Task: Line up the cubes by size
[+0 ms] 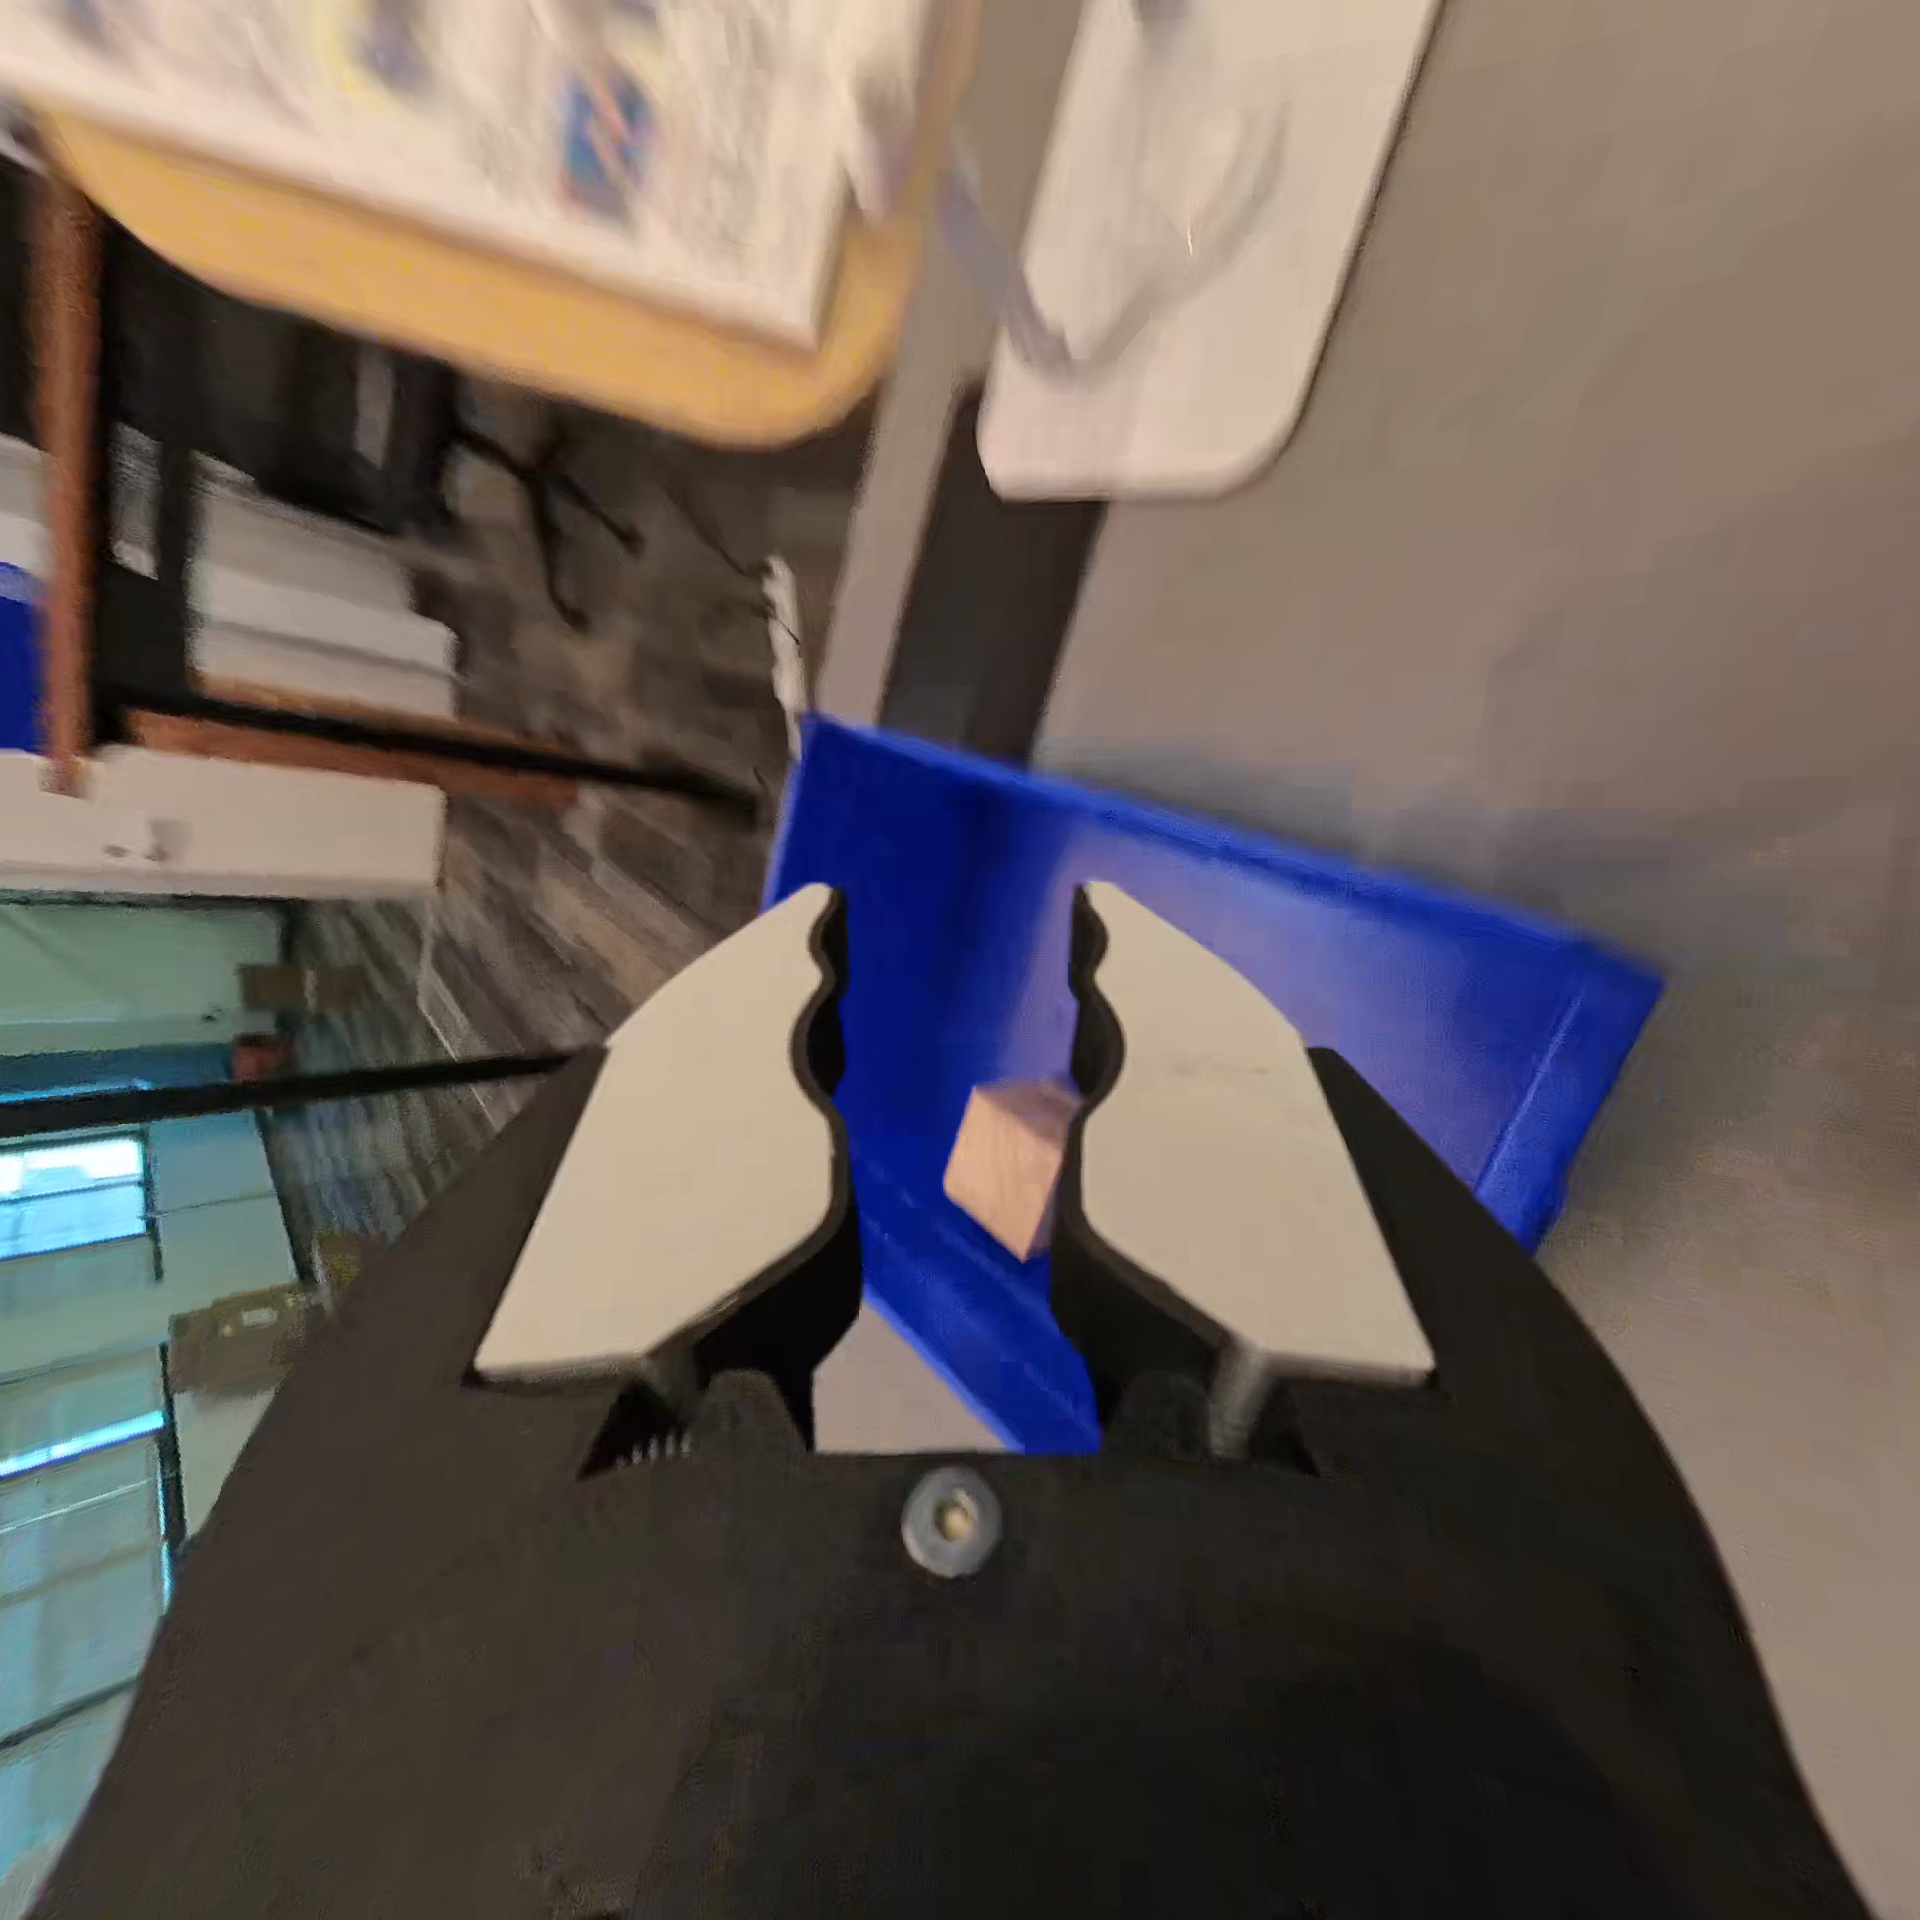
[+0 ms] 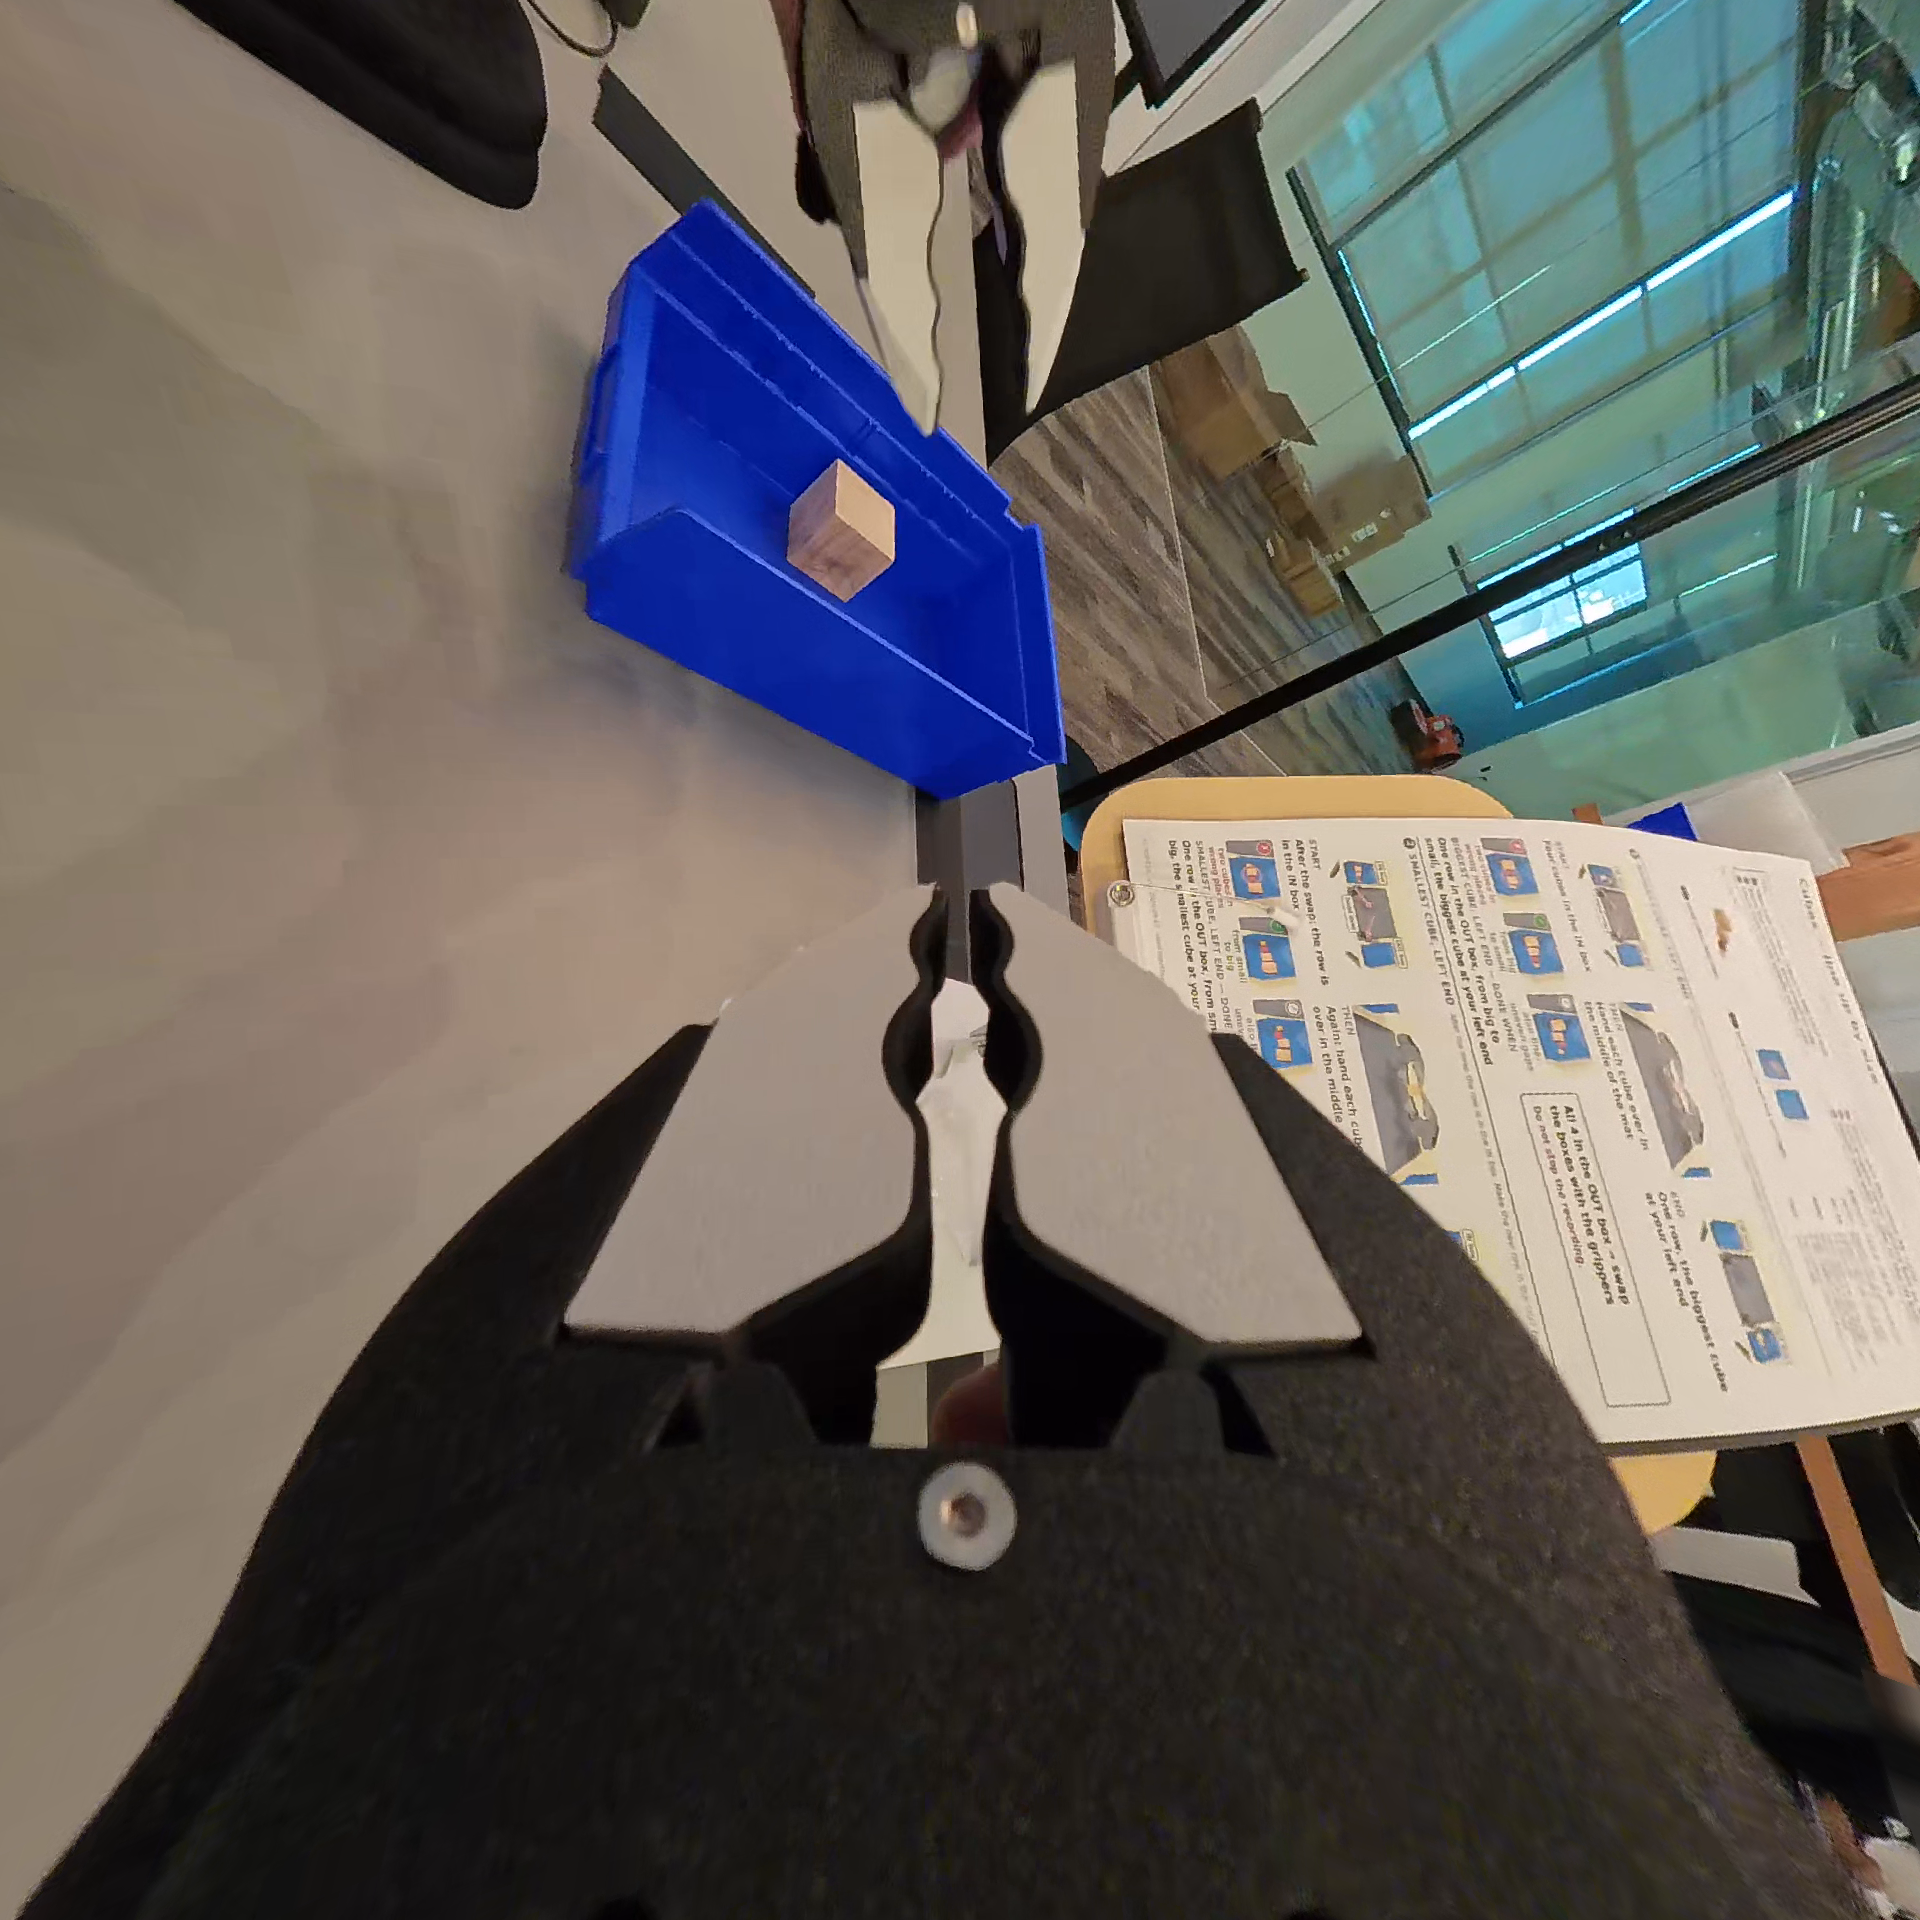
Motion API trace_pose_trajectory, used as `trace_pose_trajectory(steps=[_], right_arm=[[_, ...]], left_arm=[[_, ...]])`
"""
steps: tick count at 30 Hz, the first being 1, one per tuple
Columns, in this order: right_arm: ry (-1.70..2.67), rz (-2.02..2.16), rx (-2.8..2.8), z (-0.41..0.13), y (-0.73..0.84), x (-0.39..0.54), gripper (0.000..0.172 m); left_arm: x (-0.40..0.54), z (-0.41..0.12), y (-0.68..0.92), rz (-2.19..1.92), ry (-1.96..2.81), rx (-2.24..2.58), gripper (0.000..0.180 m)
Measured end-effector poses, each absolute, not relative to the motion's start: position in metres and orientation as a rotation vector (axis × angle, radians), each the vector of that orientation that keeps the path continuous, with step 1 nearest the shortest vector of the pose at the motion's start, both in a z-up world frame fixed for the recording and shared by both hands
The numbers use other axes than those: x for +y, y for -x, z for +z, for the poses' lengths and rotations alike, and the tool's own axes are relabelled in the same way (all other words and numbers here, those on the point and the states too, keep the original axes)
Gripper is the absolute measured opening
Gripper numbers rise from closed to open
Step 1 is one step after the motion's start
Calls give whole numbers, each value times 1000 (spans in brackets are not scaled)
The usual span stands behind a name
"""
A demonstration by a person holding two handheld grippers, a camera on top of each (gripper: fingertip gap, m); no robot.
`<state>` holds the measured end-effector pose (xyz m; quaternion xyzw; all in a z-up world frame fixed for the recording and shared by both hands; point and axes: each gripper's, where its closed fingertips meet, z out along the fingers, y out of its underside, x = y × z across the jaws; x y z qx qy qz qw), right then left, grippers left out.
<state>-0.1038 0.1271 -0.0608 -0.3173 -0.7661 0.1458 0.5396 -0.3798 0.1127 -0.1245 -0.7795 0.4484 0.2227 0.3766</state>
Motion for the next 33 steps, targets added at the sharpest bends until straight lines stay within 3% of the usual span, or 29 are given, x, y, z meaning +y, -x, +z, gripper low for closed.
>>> trace_pose_trajectory(steps=[1, 3, 11, 18, 23, 33], right_arm=[[753, 351, -1825, -61, 104, 127, 4], [747, 351, -1843, -65, 106, 126, 4], [749, 329, -1894, -77, 113, 125, 5], [753, 349, -1913, -84, 118, 126, 7], [750, 416, -1892, -83, 123, 124, 13], [705, 652, -1672, -51, 153, 105, 49]], left_arm=[[116, -140, 400, 585, 2086, 1190, 45], [122, -171, 436, 599, 2245, 1276, 60], [127, -271, 527, 562, 2656, 1482, 83], [128, -298, 540, 516, 2730, 1482, 64], [134, -256, 516, 469, 2557, 1293, 63], [123, -85, 308, 167, 1740, 1072, 62]])
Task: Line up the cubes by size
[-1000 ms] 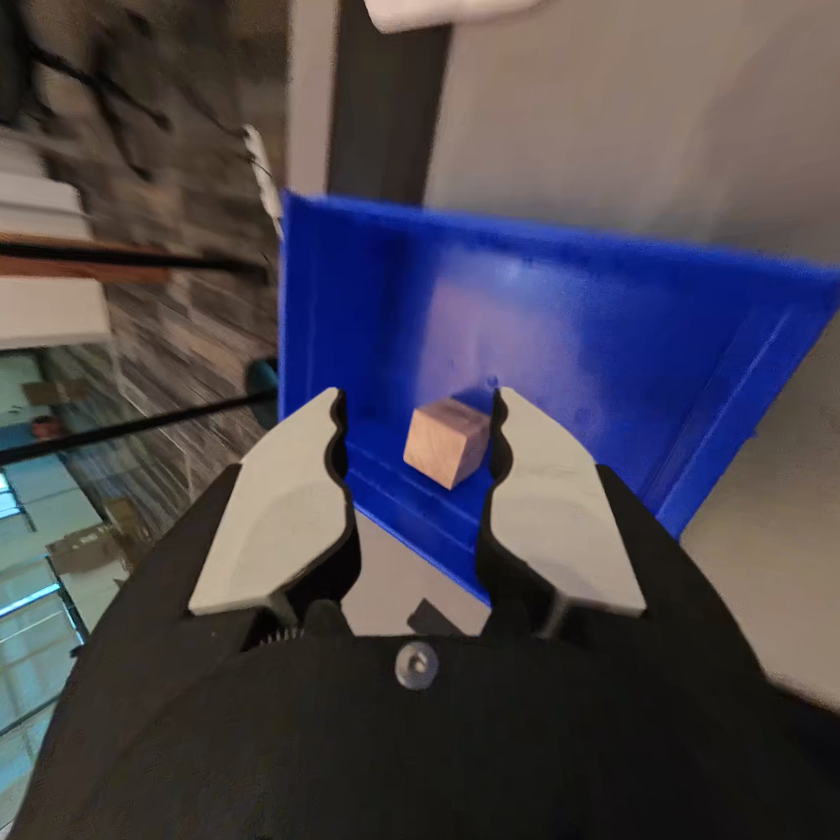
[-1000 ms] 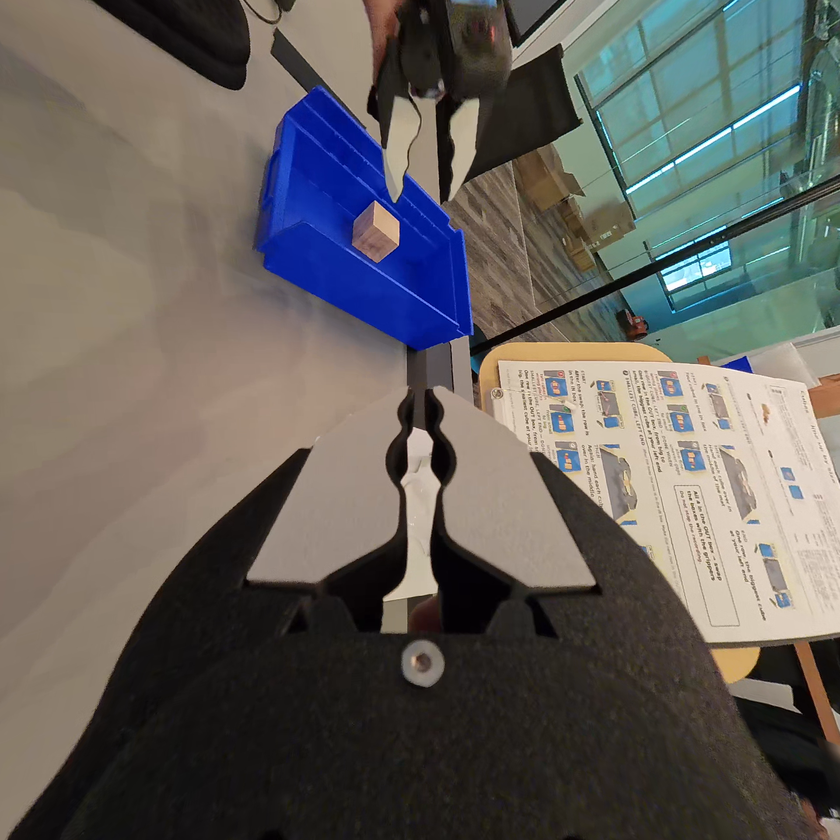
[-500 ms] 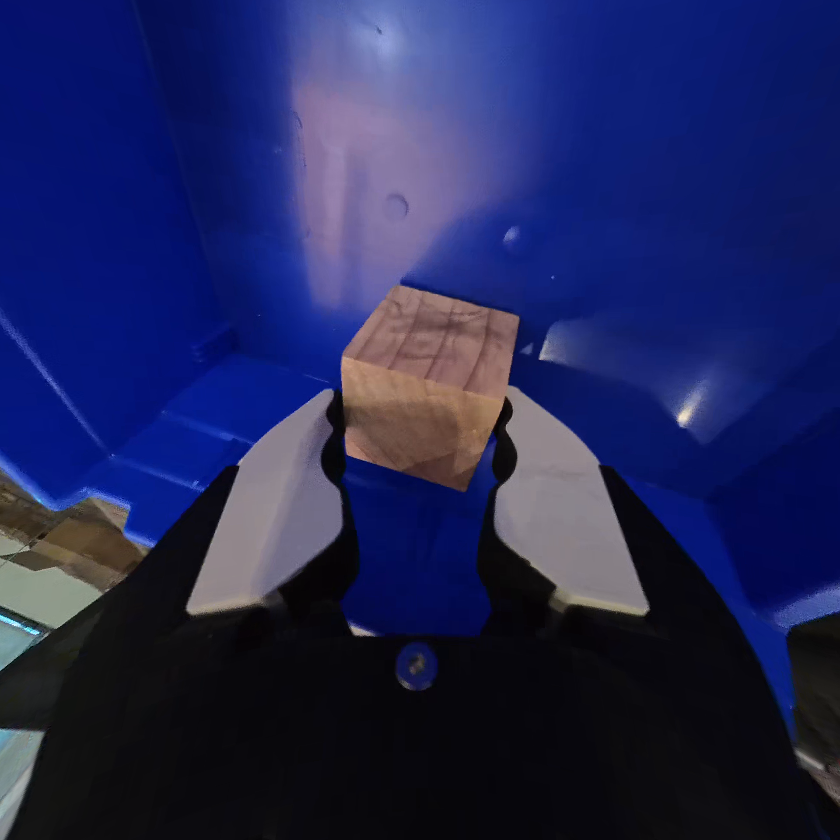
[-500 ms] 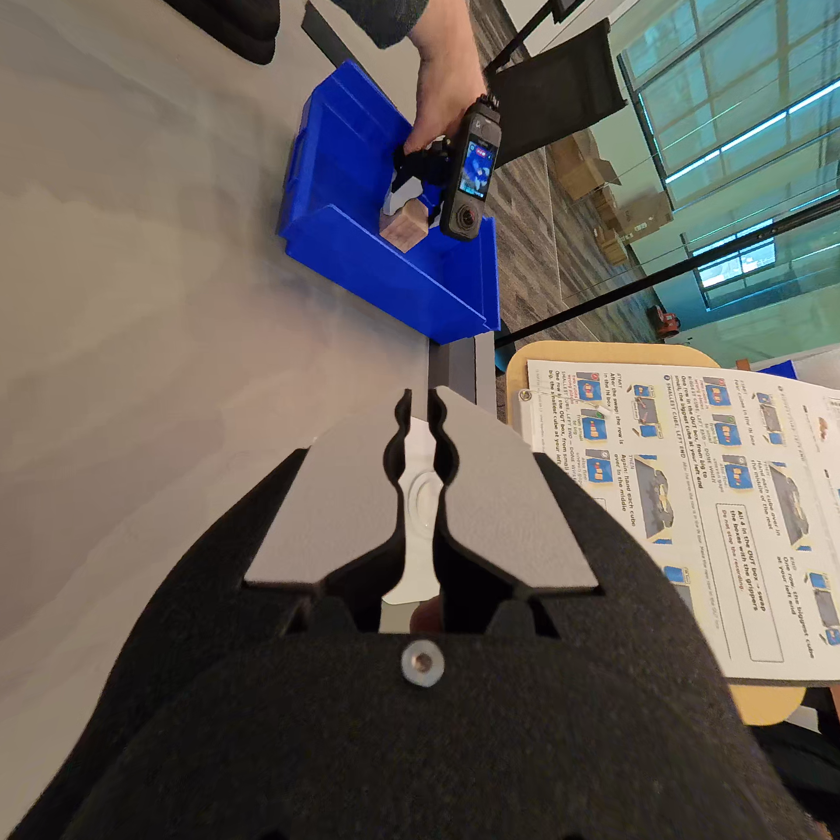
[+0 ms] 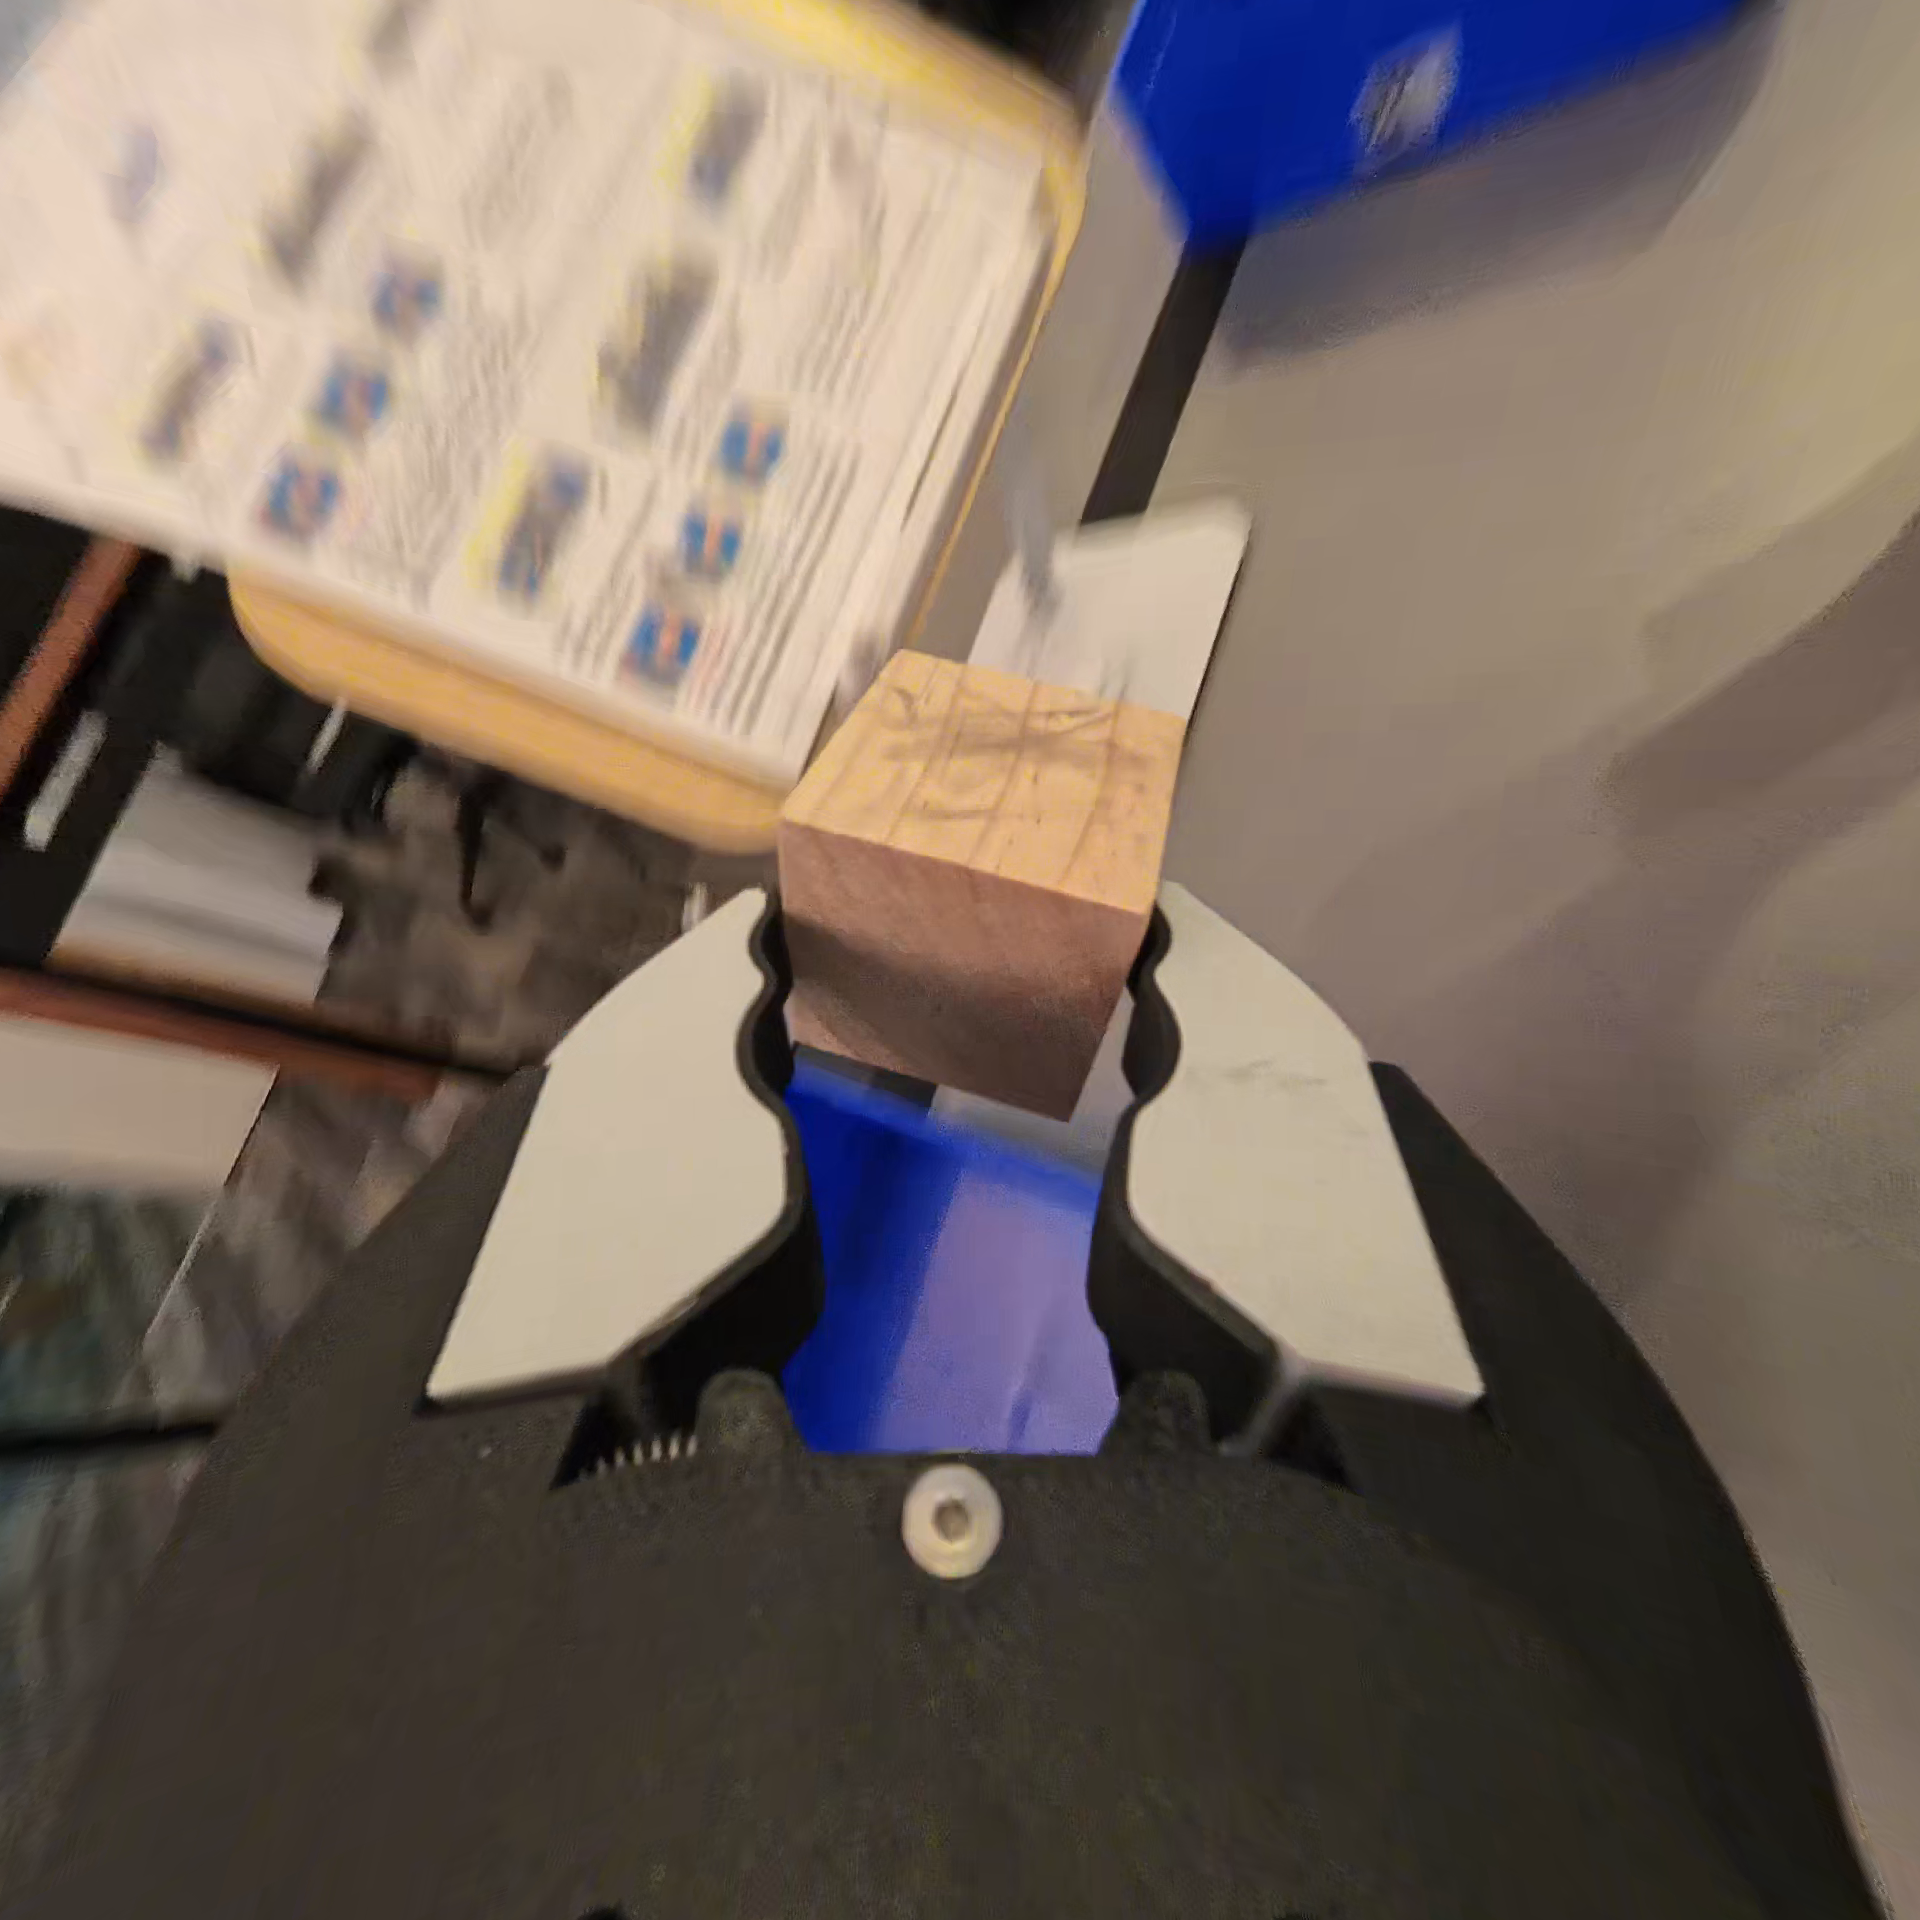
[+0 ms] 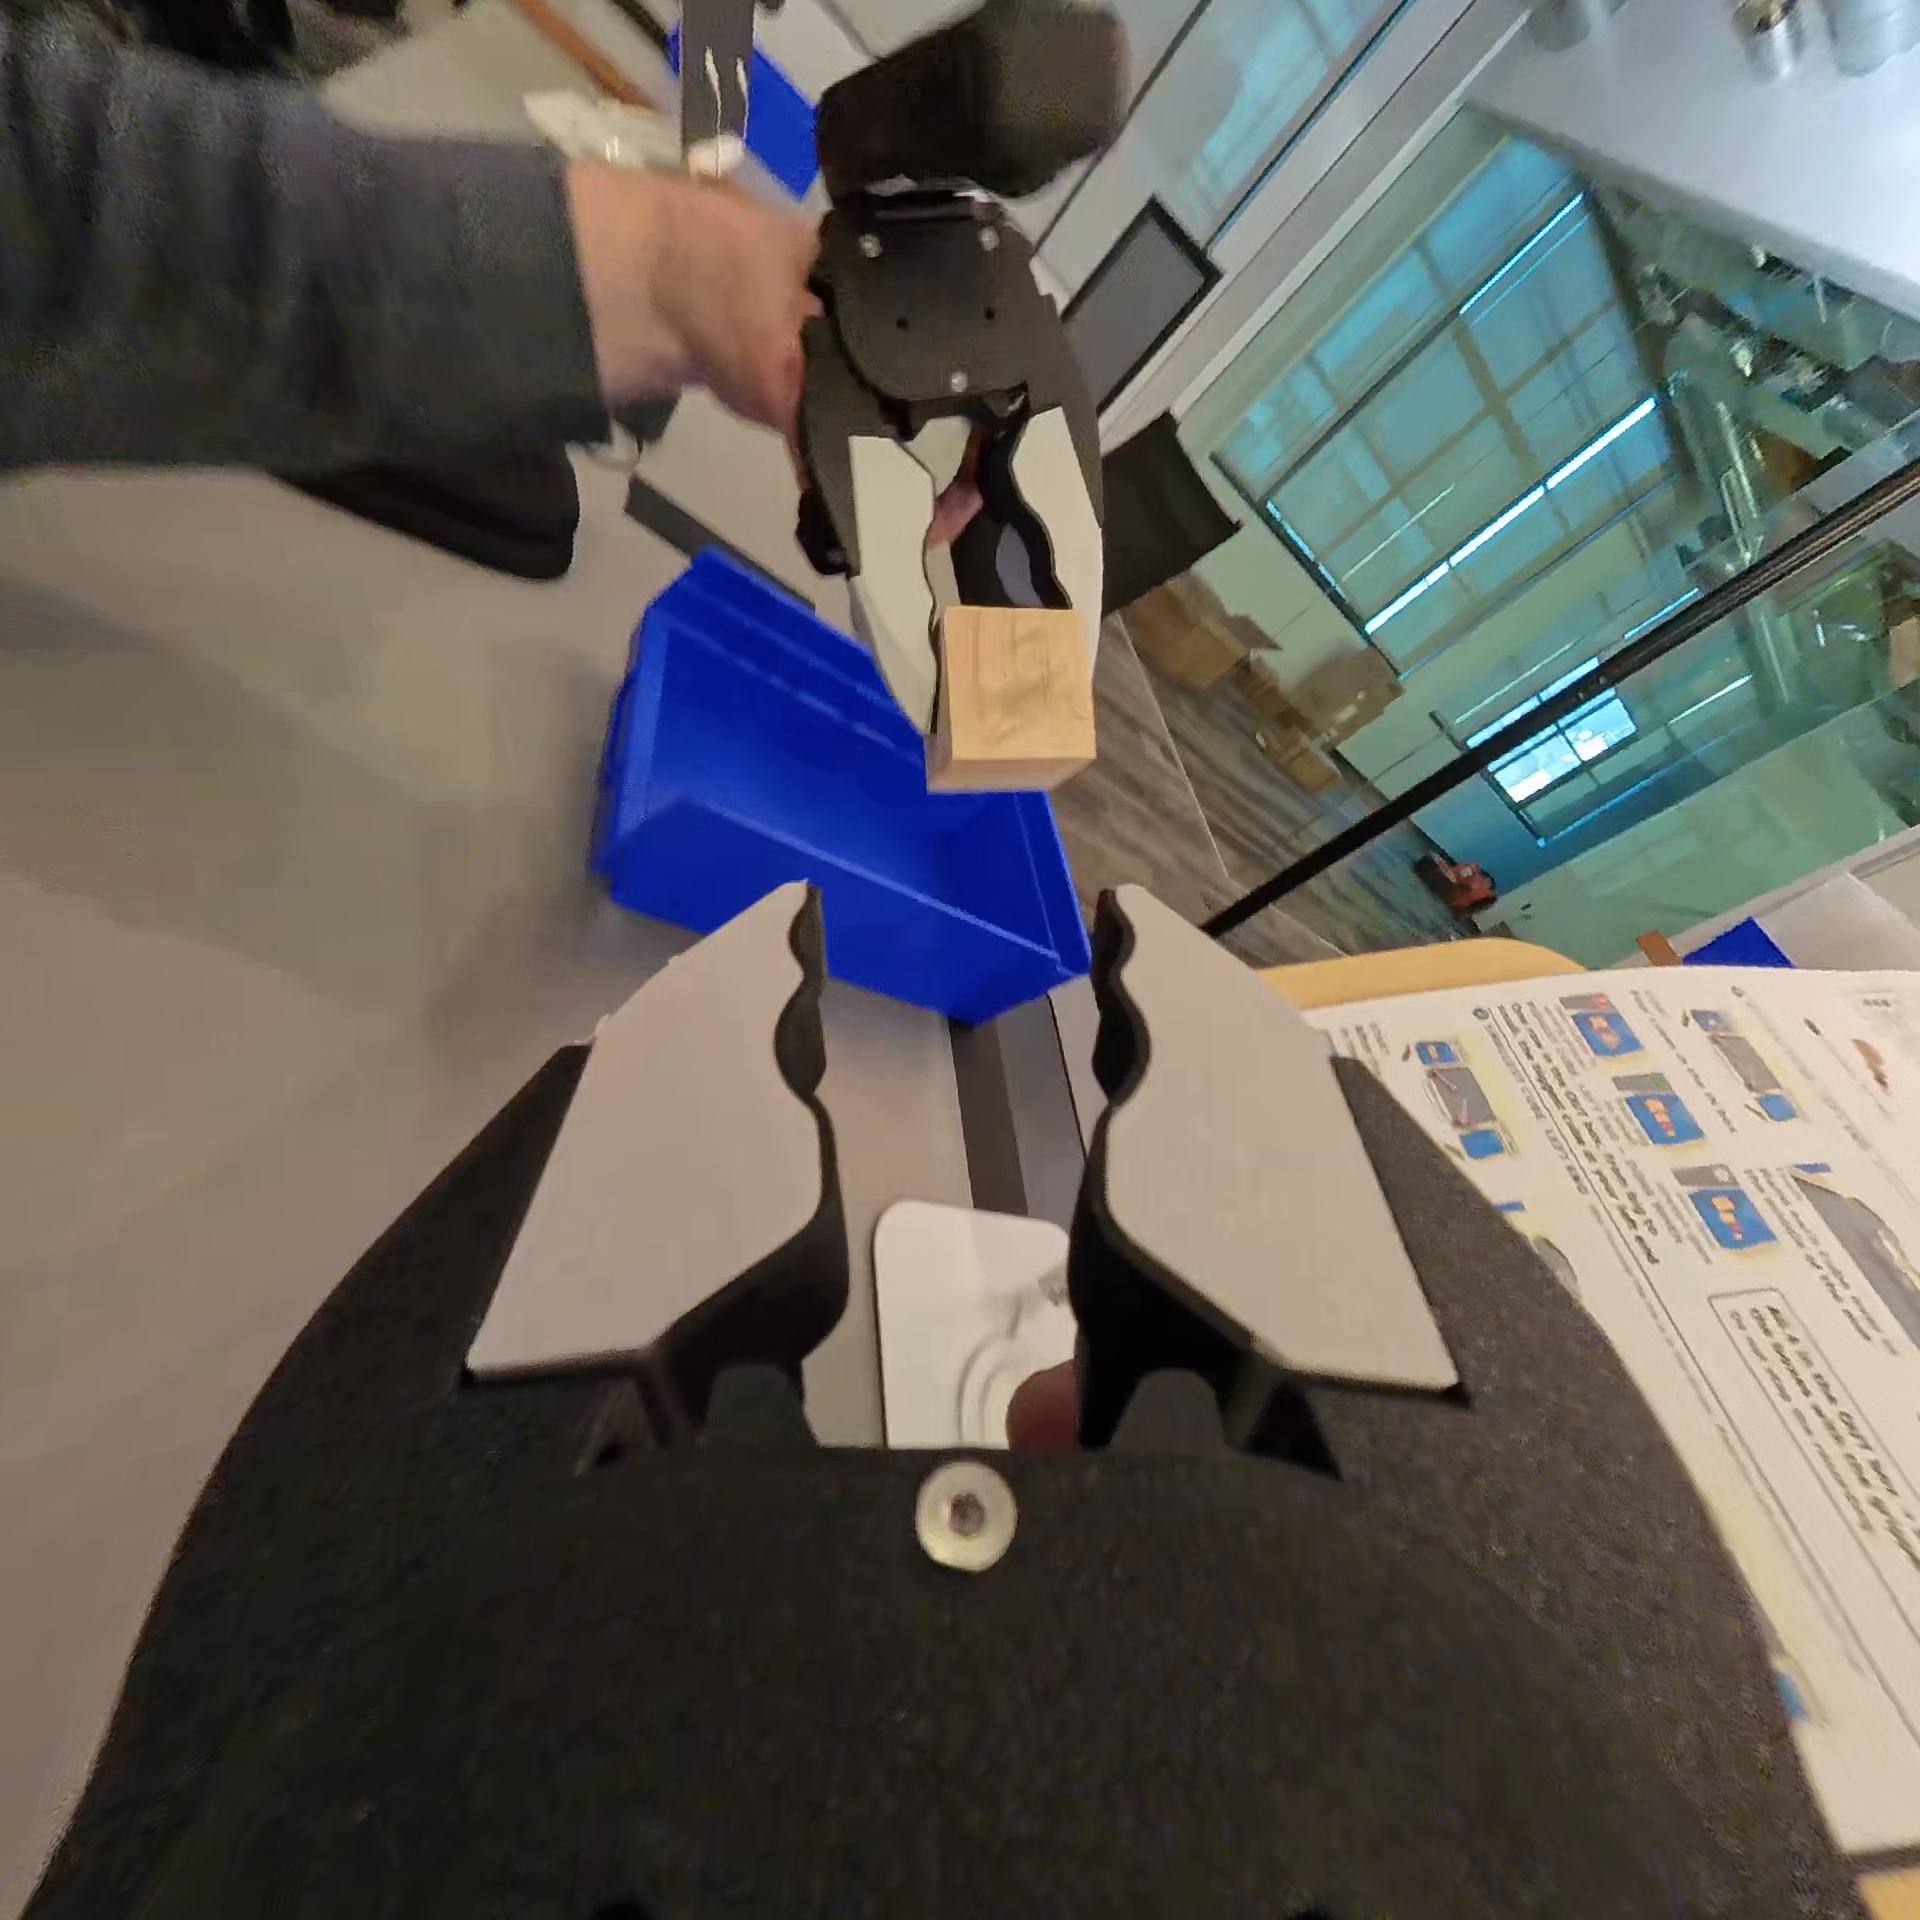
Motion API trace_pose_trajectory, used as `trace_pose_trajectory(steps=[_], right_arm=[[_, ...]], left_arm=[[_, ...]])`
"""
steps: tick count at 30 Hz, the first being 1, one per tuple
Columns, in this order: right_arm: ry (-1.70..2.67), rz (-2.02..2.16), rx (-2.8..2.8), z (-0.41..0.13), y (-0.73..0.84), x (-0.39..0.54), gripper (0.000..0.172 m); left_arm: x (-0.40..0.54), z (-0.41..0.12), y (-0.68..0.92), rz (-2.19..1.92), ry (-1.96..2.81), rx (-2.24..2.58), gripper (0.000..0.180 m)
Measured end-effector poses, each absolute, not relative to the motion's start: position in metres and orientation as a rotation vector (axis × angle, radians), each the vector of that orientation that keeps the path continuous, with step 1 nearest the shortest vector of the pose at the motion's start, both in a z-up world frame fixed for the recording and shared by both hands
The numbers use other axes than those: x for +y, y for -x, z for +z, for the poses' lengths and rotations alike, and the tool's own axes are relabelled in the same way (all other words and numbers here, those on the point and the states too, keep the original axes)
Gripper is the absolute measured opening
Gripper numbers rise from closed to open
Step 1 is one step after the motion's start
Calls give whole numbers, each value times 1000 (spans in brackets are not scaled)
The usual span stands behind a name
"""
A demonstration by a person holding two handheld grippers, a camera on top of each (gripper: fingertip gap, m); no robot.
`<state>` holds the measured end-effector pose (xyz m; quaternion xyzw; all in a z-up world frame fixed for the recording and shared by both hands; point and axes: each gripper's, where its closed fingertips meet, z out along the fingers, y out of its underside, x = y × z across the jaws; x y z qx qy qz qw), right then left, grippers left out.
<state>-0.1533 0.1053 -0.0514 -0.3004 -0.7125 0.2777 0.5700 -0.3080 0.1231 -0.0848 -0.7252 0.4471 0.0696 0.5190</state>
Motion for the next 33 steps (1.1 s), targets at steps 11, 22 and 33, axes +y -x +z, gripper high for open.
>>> trace_pose_trajectory(steps=[11, 22, 33], right_arm=[[624, 820, -1573, -34, 154, 93, 64], [525, 813, -1572, -26, 143, 85, 55], [562, 699, -1535, -5, 100, 106, 55]], left_arm=[[99, -40, 166, -66, 1400, 1113, 62], [88, -27, 147, -172, 1319, 1132, 62], [67, 6, 162, -121, 1221, 1040, 53]])
